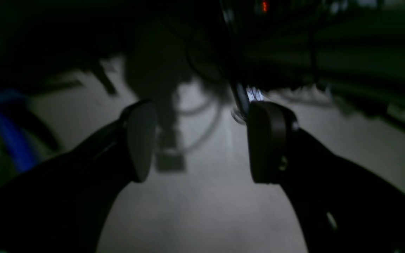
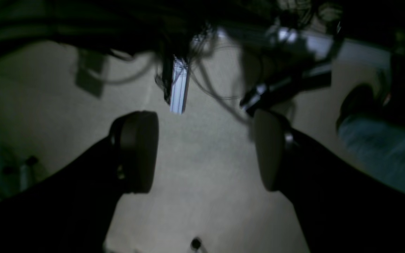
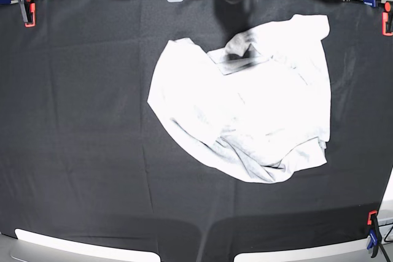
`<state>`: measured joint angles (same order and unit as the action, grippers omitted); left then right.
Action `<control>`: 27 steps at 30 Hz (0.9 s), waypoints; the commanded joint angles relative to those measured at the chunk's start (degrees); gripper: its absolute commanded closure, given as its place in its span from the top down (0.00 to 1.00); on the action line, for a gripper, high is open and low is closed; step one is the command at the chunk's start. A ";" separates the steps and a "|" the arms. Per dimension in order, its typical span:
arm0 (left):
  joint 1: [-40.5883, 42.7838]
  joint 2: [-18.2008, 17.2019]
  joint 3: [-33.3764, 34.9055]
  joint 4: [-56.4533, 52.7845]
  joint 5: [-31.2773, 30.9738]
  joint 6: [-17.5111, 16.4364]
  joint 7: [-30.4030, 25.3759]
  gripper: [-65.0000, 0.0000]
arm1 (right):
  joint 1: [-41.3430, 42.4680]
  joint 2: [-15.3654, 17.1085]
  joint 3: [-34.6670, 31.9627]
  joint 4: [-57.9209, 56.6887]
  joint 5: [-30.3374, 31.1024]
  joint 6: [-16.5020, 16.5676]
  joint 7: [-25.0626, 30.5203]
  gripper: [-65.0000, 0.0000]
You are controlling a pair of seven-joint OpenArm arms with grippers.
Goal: Layout the t-shirt on the table in an organized manner, then fold the t-shirt properly
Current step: 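Move both grippers from rest toward the crumpled white t-shirt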
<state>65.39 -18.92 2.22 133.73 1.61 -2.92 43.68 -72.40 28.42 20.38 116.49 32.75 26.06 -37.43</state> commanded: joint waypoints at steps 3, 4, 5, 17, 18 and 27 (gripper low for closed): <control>0.85 -0.15 -0.04 1.27 3.67 0.26 -2.45 0.57 | -0.92 1.49 0.76 5.73 0.48 0.50 0.57 0.64; 0.48 -0.15 -0.04 1.27 4.46 0.15 -2.97 0.57 | -0.92 2.14 0.98 7.39 0.48 0.48 0.57 0.64; 0.17 -0.17 -0.04 1.27 4.44 0.17 -2.95 0.57 | -0.85 2.80 1.31 9.05 0.48 0.50 0.59 0.64; -11.89 -0.11 -0.02 1.27 6.51 0.17 -8.33 0.57 | 12.76 3.48 7.93 15.30 5.44 0.11 12.92 0.64; -14.75 -0.13 -0.02 1.27 6.49 0.17 -8.13 0.57 | 16.44 3.04 7.72 15.30 8.13 0.11 13.03 0.64; -30.69 0.00 -0.02 1.27 6.29 0.22 -13.92 0.57 | 41.05 -5.95 7.67 15.30 15.91 0.28 10.69 0.64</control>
<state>34.30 -18.63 2.24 133.99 7.73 -3.11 30.85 -31.24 21.87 27.66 130.93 48.07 26.02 -28.16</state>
